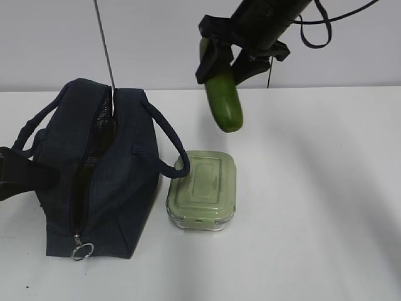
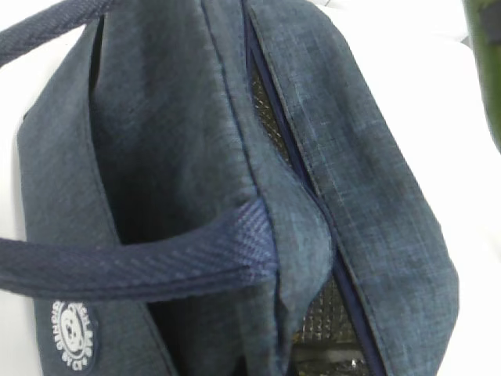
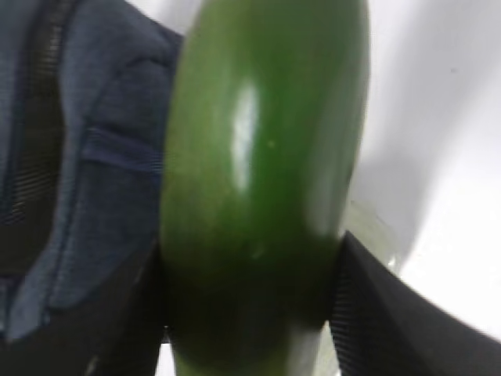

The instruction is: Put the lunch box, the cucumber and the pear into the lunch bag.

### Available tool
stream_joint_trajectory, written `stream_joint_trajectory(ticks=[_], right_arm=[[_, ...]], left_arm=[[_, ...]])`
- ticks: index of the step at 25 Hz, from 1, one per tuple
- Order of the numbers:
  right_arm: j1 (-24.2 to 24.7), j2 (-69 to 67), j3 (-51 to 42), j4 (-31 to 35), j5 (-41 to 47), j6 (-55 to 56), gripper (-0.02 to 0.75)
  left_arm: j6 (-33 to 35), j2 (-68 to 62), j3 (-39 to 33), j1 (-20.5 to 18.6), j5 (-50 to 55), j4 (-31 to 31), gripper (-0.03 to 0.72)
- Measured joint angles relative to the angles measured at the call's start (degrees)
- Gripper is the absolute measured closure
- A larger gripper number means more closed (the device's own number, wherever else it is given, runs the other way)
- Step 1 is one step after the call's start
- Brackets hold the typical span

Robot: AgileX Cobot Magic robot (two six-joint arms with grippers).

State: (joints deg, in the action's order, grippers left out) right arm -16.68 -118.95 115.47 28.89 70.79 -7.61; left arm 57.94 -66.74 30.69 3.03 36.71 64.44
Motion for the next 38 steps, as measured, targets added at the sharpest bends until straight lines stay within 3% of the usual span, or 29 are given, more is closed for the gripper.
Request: stream_joint_trajectory(ticks=[9,15,31,38], right_arm=[[-7.38,0.0,0.0,6.78,0.0,-4.45,0.316],[-11.35,0.0,0.0,16.11,-1.49,-9.18,0.316],[-11.67,-12.58,0.0,31.21,-7.88,-9.79,0.282],[-11.67,-14.08,0.0,31.46,-8.79,-9.79,0.164]], left_arm=[[0.0,0.0,0.0,0.0,0.0,0.0,0.704],[0.0,0.0,0.0,0.0,0.04,0.0,0.704],[0.0,0.0,0.0,0.0,0.2,0.0,0.704],[0.0,0.0,0.0,0.0,0.91,0.0,0.704]])
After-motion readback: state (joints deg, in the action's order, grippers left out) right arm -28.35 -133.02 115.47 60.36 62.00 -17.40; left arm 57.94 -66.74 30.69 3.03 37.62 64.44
